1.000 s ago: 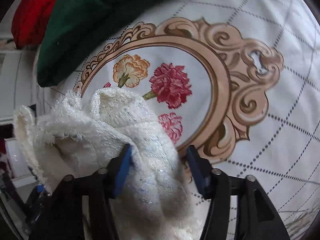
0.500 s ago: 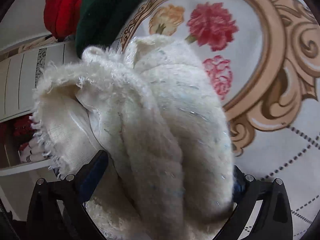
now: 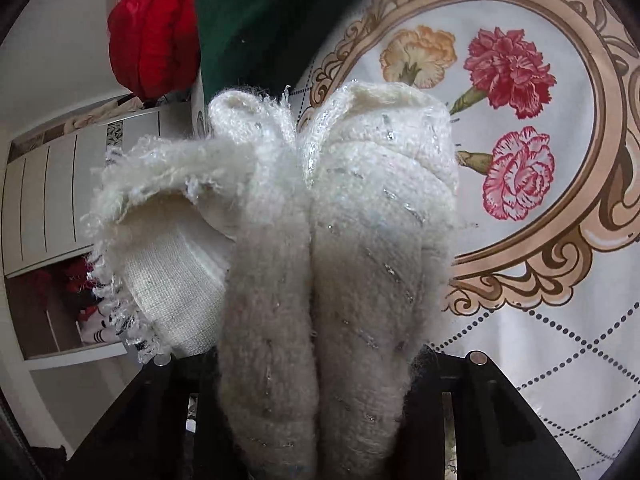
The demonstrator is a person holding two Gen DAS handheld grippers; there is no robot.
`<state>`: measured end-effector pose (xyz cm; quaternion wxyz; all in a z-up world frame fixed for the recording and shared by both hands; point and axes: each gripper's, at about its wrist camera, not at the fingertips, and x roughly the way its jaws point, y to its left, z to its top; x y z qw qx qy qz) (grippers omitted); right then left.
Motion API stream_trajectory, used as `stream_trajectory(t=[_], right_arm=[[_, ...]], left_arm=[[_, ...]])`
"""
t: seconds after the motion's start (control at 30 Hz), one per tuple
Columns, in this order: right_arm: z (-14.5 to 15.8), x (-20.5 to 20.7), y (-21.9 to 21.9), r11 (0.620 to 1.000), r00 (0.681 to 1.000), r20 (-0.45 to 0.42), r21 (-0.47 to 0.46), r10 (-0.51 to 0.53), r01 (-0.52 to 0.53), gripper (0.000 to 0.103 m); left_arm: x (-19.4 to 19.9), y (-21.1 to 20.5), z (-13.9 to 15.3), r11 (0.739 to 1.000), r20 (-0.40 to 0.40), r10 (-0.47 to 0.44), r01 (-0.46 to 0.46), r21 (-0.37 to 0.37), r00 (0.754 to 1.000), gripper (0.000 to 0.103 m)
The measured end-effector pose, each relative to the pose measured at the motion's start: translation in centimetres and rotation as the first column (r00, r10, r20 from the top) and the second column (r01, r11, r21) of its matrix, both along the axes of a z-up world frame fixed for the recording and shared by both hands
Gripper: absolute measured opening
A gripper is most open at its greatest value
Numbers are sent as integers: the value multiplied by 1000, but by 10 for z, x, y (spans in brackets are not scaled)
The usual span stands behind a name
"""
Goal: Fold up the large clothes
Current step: 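Carry the folded jacket with both grippers onto the green knit garment and release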
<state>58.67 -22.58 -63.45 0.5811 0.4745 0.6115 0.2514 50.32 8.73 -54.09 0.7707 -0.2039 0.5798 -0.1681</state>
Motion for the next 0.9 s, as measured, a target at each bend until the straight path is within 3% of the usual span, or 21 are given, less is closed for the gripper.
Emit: stream_trajectory(t=[0.13,0.3,0.43,0.53,0.7,0.83,0.9], right_arm=[[33,18,-1,1000,1000,15,-9,12,-12,37],[94,54,-9,999,996,81,-33,21,-18,37],[133,123,-19,998,993,119,-70,14,-6,37],[145,184,-25,995,992,130,-103,4,9,37],[129,295,-41,993,994,107,-119,19,-7,37],[81,355,-51,987,998,51,-157,40,-32,37],[47,370,-54,974,999,-11,-223,40,-41,37]], left_arm=[[3,-17,30,1000,33,11,-12,16,999,66],[37,-28,73,1000,72,31,-31,4,997,66],[97,-39,103,998,83,57,-58,0,995,66],[146,-47,107,997,96,73,-75,12,993,66],[232,-58,90,996,98,85,-87,23,992,66],[289,-65,39,997,35,71,-72,32,997,66],[307,-70,3,995,-27,46,-44,90,999,66]])
